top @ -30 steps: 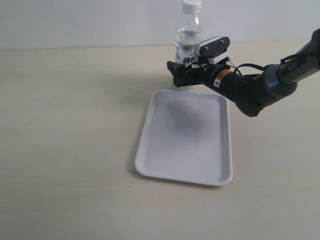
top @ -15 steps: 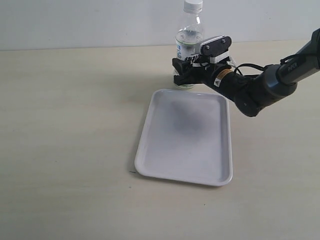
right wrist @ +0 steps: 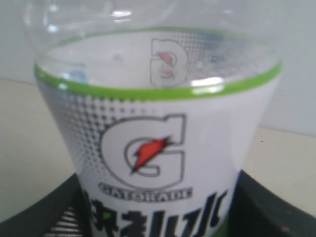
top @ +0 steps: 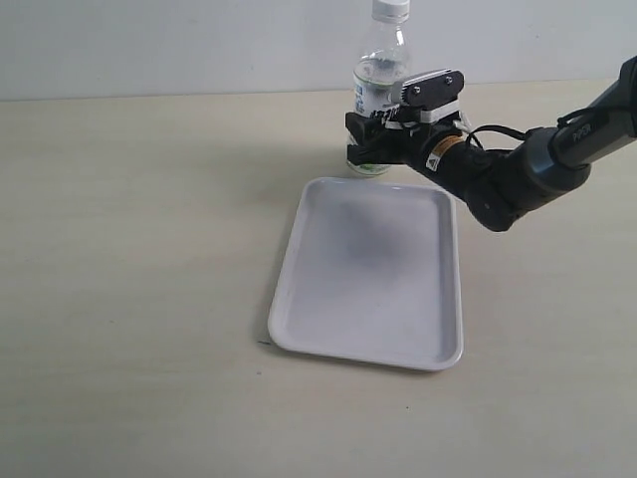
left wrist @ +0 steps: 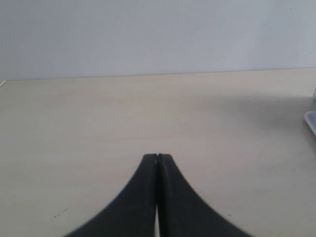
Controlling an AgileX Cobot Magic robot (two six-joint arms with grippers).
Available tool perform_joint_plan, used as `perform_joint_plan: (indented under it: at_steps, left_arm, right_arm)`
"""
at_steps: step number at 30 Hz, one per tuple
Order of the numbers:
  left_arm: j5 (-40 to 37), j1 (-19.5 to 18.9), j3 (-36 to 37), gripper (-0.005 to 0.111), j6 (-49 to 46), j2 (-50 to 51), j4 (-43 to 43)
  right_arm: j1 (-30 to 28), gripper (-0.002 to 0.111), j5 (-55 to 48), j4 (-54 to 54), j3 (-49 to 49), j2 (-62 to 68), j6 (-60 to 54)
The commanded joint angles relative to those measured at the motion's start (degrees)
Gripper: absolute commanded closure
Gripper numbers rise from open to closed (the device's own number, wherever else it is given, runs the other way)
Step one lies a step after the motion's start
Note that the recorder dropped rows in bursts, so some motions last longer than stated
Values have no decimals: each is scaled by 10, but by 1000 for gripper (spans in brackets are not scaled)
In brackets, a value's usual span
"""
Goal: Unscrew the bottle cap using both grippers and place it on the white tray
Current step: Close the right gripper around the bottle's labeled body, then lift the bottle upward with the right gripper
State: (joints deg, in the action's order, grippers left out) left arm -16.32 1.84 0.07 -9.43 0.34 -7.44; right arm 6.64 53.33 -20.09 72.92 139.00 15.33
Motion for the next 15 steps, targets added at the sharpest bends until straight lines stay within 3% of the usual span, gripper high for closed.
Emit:
perform_joint_plan:
  at_steps: [1, 15]
  left_arm:
    - [6, 4, -1, 107, 2, -3, -4]
    - [6, 4, -1, 107, 2, -3, -4]
  right_arm:
    - [0, 108, -12, 16, 2, -8, 28]
    - [0, 108, -114, -20, 2, -120, 34]
